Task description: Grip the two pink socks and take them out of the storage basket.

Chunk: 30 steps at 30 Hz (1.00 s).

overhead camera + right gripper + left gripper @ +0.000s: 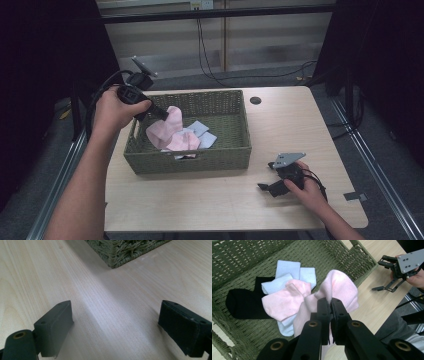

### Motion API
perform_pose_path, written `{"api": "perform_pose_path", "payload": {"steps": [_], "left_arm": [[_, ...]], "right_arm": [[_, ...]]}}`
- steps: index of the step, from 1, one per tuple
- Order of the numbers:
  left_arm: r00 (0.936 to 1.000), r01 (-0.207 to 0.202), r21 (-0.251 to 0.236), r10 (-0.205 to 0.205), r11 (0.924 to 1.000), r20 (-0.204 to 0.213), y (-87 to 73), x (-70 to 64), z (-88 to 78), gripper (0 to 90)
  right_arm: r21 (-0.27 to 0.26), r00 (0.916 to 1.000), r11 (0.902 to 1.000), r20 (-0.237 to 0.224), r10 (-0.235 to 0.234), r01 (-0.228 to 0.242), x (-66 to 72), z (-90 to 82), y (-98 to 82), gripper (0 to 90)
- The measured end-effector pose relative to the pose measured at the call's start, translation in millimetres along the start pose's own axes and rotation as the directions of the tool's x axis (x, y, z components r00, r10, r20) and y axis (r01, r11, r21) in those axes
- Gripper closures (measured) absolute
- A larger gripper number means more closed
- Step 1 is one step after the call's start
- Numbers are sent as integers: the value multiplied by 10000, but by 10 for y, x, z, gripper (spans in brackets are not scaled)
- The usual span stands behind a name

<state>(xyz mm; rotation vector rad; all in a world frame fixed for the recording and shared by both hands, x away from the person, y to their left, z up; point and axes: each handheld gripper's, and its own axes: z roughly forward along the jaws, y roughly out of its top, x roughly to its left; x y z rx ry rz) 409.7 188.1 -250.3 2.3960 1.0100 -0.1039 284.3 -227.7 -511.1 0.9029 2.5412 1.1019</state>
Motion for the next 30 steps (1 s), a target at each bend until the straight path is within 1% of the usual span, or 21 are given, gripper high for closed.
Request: {"api": "perform_pose_path", "payload": {"steps": [1,3,10,11,15,18,20,21,22,24,26,30], "left_arm": [[9999,-29,42,28,10000,106,-1,-11,-5,864],[9998,-102,33,102,9999,173,-5,-41,-10,863],[9992,-232,47,231,9997,319,-34,-91,-16,863],[9988,-298,15,297,9996,385,-51,-106,-15,863],[9986,-317,-95,321,9995,425,-84,-142,-12,862],[9972,-481,-107,487,9988,566,-118,-195,5,861],[9971,-506,-102,511,9987,571,-127,-211,13,861],[9964,-623,-81,627,9980,579,-142,-235,22,860],[9964,-623,-81,627,9980,579,-142,-235,22,860],[9953,-680,-160,689,9976,675,-173,-279,40,859],[9943,-772,-140,780,9969,725,-215,-315,63,858],[9926,-846,-191,859,9962,853,-268,-342,86,856]], "right_arm": [[-2,10000,10000,-2,-2,2,0,0,0,113],[-23,10000,10000,6,2,-2,1,2,-1,113],[-23,10000,10000,6,1,-1,1,2,-1,113],[-22,10000,10000,6,3,-3,1,2,-1,113],[-22,10000,10000,5,4,-4,1,2,-1,113],[-23,10000,10000,5,1,-1,0,2,-1,112],[-23,10000,10000,4,0,0,1,2,-1,112],[-22,10000,10000,4,3,-3,1,2,-1,113],[-22,10000,10000,4,3,-3,1,2,-1,113],[-38,10000,10000,-18,7,-7,0,3,-1,113],[-23,10000,10000,6,3,-3,1,2,-1,113],[-23,10000,10000,6,2,-2,1,2,-1,112]]}}
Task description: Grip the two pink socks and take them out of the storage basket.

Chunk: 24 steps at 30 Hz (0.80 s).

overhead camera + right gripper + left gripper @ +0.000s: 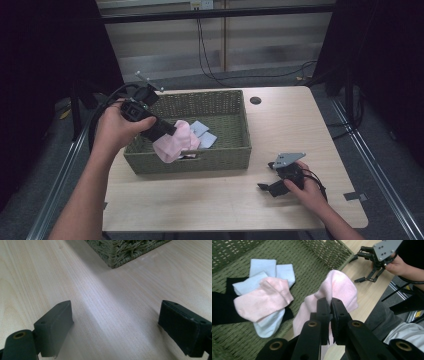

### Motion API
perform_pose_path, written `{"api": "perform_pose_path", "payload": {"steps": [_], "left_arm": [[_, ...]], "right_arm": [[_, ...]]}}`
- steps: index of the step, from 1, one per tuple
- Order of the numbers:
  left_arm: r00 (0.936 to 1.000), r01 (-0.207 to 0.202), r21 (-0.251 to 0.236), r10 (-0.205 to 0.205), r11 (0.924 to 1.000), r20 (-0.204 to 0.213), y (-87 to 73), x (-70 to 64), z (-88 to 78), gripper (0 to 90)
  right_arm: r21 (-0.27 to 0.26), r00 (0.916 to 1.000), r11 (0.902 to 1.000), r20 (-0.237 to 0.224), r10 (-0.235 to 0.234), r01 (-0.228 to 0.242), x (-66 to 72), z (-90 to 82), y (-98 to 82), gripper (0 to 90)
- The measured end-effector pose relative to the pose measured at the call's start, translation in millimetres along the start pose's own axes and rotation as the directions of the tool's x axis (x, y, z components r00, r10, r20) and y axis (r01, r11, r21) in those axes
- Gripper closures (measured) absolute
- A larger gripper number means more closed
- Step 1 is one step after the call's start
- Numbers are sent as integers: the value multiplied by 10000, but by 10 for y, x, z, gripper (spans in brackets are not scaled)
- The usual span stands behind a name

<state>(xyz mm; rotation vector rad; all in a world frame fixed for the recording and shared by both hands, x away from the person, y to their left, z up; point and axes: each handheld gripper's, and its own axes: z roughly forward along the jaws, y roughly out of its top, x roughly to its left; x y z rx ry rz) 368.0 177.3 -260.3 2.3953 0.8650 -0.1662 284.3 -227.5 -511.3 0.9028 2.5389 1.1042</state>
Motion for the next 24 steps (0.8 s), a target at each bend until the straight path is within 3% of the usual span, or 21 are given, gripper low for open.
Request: {"api": "perform_pose_path", "payload": {"steps": [14,15,19,24], "left_arm": [[9990,-278,80,275,9996,340,-229,-149,158,828],[9985,-410,11,410,9992,351,-248,-189,179,761],[9988,-477,-156,479,9987,126,-238,-178,190,625],[9989,-379,-364,368,9986,-300,-176,-86,219,566]], "right_arm": [[0,10000,10000,4,0,0,0,0,-1,112],[-1,10000,10000,3,1,-1,0,0,-1,113],[-2,10000,10000,4,0,0,0,0,-1,113],[-4,10000,10000,3,1,-1,0,1,-1,113]]}}
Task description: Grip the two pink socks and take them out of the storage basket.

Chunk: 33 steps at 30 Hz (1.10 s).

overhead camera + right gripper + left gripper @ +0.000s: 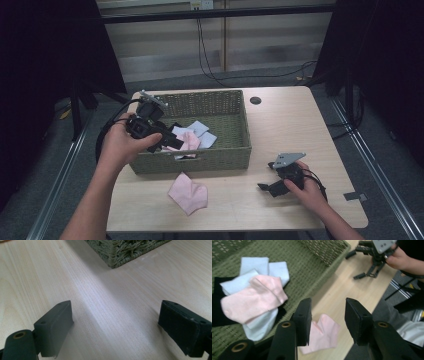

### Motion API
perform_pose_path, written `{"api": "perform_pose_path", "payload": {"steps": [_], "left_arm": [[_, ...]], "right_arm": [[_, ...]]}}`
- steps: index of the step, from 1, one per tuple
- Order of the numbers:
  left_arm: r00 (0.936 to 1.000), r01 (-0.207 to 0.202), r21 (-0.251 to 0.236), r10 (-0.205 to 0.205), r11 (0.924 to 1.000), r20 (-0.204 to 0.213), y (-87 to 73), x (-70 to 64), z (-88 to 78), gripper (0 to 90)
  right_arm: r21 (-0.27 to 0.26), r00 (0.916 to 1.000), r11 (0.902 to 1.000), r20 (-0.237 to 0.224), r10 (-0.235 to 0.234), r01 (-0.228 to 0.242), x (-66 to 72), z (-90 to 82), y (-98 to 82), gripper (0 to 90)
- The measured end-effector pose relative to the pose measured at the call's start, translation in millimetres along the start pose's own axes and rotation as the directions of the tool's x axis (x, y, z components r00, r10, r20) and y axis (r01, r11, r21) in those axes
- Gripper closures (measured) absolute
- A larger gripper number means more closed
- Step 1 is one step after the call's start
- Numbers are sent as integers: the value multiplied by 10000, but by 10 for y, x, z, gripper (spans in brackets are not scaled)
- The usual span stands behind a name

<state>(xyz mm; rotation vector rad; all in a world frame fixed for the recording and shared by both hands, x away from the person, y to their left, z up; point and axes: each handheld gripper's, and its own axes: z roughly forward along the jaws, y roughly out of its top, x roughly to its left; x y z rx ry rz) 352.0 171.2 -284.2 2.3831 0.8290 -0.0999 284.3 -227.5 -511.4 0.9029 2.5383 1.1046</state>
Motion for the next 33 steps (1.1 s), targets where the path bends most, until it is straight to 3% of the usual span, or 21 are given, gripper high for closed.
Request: {"api": "perform_pose_path", "payload": {"steps": [5,9,14,20,23,26,28,33], "left_arm": [[9985,185,-135,-192,9997,-510,55,136,105,518],[9973,297,-125,-305,9995,-665,85,230,204,514],[9921,634,52,-624,9980,-1086,122,443,447,512],[9889,896,142,-873,9959,-1205,99,640,658,512],[9805,1350,127,-1317,9908,-1459,61,779,807,512],[9768,1543,195,-1496,9878,-1531,44,843,873,519],[9694,1864,187,-1808,9823,-1658,23,913,972,522],[9636,2109,222,-2040,9773,-1725,-2,991,1097,523]], "right_arm": [[-1,10000,10000,-1,1,-1,0,0,0,112],[-1,10000,10000,-2,-2,2,0,0,0,113],[-1,10000,10000,-2,0,0,0,0,0,113],[-3,10000,10000,-5,-2,2,0,0,0,113],[-2,10000,10000,-7,-2,2,-1,0,0,113],[29,10000,10000,-21,46,-46,3,-2,0,113],[27,10000,10000,-21,43,-43,3,-2,0,113],[26,10000,10000,-21,40,-40,2,-2,0,113]]}}
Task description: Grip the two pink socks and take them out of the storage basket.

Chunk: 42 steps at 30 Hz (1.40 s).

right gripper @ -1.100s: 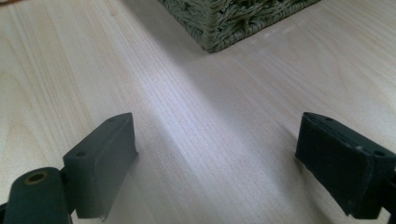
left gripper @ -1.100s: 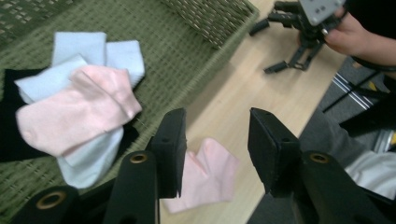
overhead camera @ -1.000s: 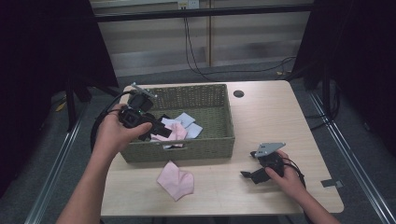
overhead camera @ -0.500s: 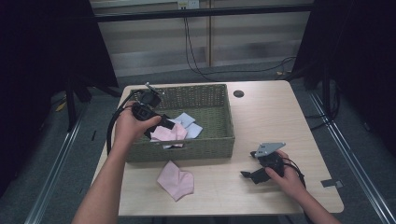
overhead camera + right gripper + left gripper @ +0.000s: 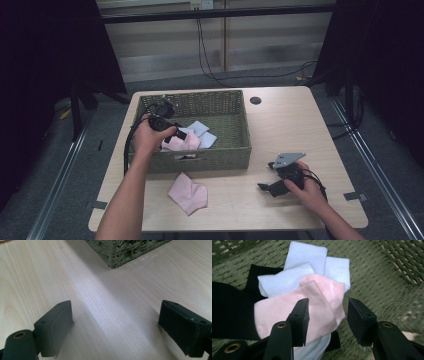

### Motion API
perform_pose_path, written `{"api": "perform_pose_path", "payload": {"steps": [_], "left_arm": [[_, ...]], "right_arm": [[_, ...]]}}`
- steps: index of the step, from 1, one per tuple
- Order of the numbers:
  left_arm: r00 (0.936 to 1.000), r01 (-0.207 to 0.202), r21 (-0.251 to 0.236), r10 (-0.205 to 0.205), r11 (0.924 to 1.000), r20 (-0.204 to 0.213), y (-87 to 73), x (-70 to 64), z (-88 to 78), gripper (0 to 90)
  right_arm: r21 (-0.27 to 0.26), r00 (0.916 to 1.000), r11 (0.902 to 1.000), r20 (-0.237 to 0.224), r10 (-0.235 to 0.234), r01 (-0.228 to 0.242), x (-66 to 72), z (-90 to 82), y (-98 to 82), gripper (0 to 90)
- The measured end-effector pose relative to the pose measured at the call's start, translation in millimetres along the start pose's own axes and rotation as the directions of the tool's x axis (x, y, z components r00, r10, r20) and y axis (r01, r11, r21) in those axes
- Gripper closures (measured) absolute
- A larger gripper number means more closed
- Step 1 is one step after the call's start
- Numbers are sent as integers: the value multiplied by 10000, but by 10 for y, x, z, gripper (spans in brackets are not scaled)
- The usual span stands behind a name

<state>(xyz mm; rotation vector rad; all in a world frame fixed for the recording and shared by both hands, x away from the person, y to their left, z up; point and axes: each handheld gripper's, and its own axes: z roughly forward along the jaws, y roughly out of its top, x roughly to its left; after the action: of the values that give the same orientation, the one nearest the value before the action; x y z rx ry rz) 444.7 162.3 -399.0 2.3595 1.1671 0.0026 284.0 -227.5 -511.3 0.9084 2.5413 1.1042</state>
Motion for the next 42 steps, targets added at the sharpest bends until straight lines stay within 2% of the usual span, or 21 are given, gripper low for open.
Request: {"api": "perform_pose_path", "payload": {"steps": [8,12,20,26,27,30,32,34,35,38,41,42], "left_arm": [[9985,495,177,-490,9986,-254,3,58,188,520],[9962,814,610,-793,9948,-372,36,68,250,514],[9921,1229,252,-1221,9921,-297,82,86,236,466],[9928,1164,381,-1152,9925,-327,151,66,264,407],[9923,1202,251,-1193,9924,-343,182,64,276,376],[9933,1109,54,-1107,9938,-319,197,72,286,358],[9920,1215,360,-1201,9919,-385,205,86,329,358],[9928,1101,568,-1070,9923,-546,209,110,362,358],[9915,1073,561,-1027,9926,-801,208,119,397,364],[9913,1182,720,-1136,9904,-658,202,147,475,390],[9906,1278,877,-1229,9879,-596,202,152,538,474],[9915,1217,970,-1163,9878,-589,203,152,550,529]], "right_arm": [[-1,10000,10000,-3,0,0,0,0,0,113],[2,10000,10000,-2,10,-10,1,0,0,113],[-23,10000,10000,-53,-58,57,-3,9,5,112],[-17,10000,10000,-44,-59,59,-3,9,7,112],[-29,9999,9999,-28,-119,119,-7,10,8,113],[-29,9999,9999,-33,-115,115,-7,10,8,113],[-31,9999,9999,-35,-116,116,-7,10,8,113],[-38,9999,9999,-50,-118,118,-7,11,7,113],[-39,9999,9999,-67,-121,121,-7,12,7,113],[-38,9999,9999,-54,-124,124,-7,12,8,113],[-27,9999,10000,-63,-91,91,-5,11,8,113],[-19,9999,10000,-54,-95,95,-5,10,8,113]]}}
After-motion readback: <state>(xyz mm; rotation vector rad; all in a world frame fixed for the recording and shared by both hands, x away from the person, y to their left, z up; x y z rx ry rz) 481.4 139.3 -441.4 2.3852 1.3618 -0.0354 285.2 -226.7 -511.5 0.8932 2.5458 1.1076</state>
